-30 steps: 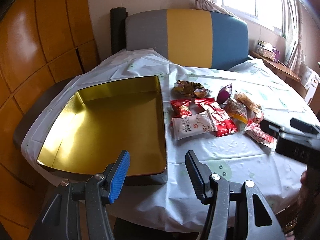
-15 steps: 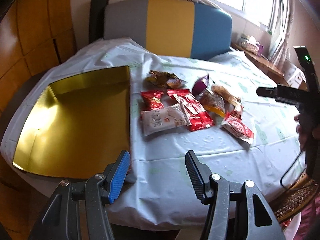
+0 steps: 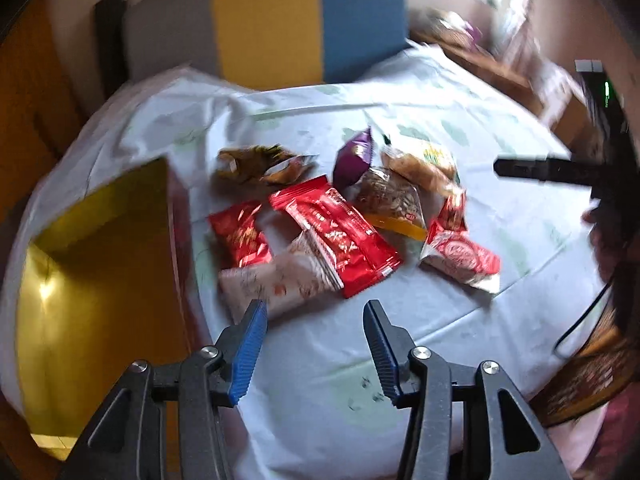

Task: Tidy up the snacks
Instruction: 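Reach the left tool to the white pastry packet and close on it, then carry the white packet into the gold tray with left tool while right tool reaches red-white pastry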

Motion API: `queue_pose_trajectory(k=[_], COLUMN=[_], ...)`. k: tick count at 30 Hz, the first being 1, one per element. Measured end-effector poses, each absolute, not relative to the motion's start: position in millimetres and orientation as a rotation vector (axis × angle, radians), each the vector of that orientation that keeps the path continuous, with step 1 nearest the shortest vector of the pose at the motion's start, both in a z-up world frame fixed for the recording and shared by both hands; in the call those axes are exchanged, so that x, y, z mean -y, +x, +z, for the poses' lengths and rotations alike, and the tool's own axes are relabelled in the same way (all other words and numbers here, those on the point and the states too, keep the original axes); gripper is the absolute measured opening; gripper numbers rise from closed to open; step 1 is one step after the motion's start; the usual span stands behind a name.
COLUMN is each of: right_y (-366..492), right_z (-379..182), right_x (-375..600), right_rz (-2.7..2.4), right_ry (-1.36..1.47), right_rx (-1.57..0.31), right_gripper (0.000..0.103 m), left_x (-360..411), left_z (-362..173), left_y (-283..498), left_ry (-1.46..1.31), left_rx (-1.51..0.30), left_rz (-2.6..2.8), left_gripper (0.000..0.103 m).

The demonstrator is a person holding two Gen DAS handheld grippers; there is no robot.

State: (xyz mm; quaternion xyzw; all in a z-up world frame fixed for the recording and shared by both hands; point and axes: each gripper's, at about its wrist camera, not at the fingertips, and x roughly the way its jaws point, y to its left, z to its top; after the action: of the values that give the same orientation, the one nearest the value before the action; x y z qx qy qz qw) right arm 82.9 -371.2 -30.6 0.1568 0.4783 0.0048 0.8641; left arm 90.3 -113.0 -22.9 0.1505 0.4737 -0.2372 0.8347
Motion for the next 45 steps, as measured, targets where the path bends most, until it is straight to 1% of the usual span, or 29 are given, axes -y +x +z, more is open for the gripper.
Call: queue_pose_trajectory(k=[2,4,10,14,15,16,17,18,20,21,22,26,32,33,35,36,37,39,41,45], right_y=[84.1,85.2,86.1,87.4,87.2,87.3,87.3,87.6,88.1,88.8,89.3,90.4,87.4,88.1,87.7,87.6,87.4,85.7,83.2,81.9], right_z=[-31.5,-32.5,-33.8,-34.2,-34.1,-33.9,-33.7,-33.3,-32.6,-32.9,-34.2,-47.0,-66.8,-69.9,-74.5,-77.2,-79.6,-85.5,-86.6,-92.6], right_x=[371.1,370.7,367.6,368.5,369.1,369.9,370.4,370.2,365.0,360.4,354.2,318.3,286.8,284.6,278.4,274.3,272.5,267.6,266.0,271.2], right_rz=[0.021,0.028,0.051,0.060,0.061,0.062,0.064,0.073,0.119,0.149,0.180,0.312,0.327,0.314,0.319,0.318,0.310,0.296,0.297,0.304], right_ry=[0.344,0.349,0.347,0.355,0.361,0.365,0.368,0.372,0.368,0.358,0.342,0.209,0.026,0.005,-0.030,-0.051,-0.077,-0.118,-0.130,-0.081], right_rx=[-1.010,-1.017,-1.033,-1.036,-1.036,-1.035,-1.034,-1.034,-1.037,-1.045,-1.059,-1.162,-1.230,-1.236,-1.241,-1.241,-1.244,-1.249,-1.239,-1.252], right_gripper=[0.089,0.090,0.092,0.092,0.092,0.092,0.092,0.092,0.082,0.073,0.070,0.069,0.069,0.067,0.060,0.053,0.043,0.041,0.040,0.041], left_x=[122.4,130.5,136.4,143.2,144.8,146.2,146.8,148.0,147.2,145.7,143.3,135.5,127.3,125.9,125.1,125.1,125.7,121.1,114.6,89.4], left_z=[-30.9,-39.5,-58.9,-75.1,-78.6,-78.9,-78.3,-78.3,-77.9,-77.8,-76.3,-68.7,-68.4,-70.8,-76.6,-78.4,-80.0,-73.8,-69.2,-43.7], left_y=[96.0,102.9,121.8,130.2,130.9,132.2,132.9,133.5,125.6,119.6,114.9,85.9,56.3,52.6,48.4,45.4,44.2,41.9,41.9,41.6], left_ry=[0.431,0.534,0.694,0.767,0.777,0.763,0.738,0.717,0.696,0.676,0.644,0.491,0.339,0.320,0.311,0.312,0.309,0.303,0.254,0.126], left_rx=[-1.002,-1.011,-1.037,-1.043,-1.038,-1.036,-1.046,-1.053,-1.036,-1.032,-1.035,-1.036,-1.032,-1.029,-1.016,-1.009,-1.002,-0.997,-0.989,-0.962], left_rz=[-0.547,-0.573,-0.639,-0.651,-0.655,-0.670,-0.687,-0.698,-0.695,-0.697,-0.702,-0.714,-0.677,-0.659,-0.633,-0.623,-0.609,-0.597,-0.598,-0.616], left_gripper=[0.051,0.058,0.070,0.070,0.069,0.061,0.056,0.044,0.041,0.039,0.039,0.038,0.038,0.038,0.039,0.039,0.039,0.038,0.035,0.035])
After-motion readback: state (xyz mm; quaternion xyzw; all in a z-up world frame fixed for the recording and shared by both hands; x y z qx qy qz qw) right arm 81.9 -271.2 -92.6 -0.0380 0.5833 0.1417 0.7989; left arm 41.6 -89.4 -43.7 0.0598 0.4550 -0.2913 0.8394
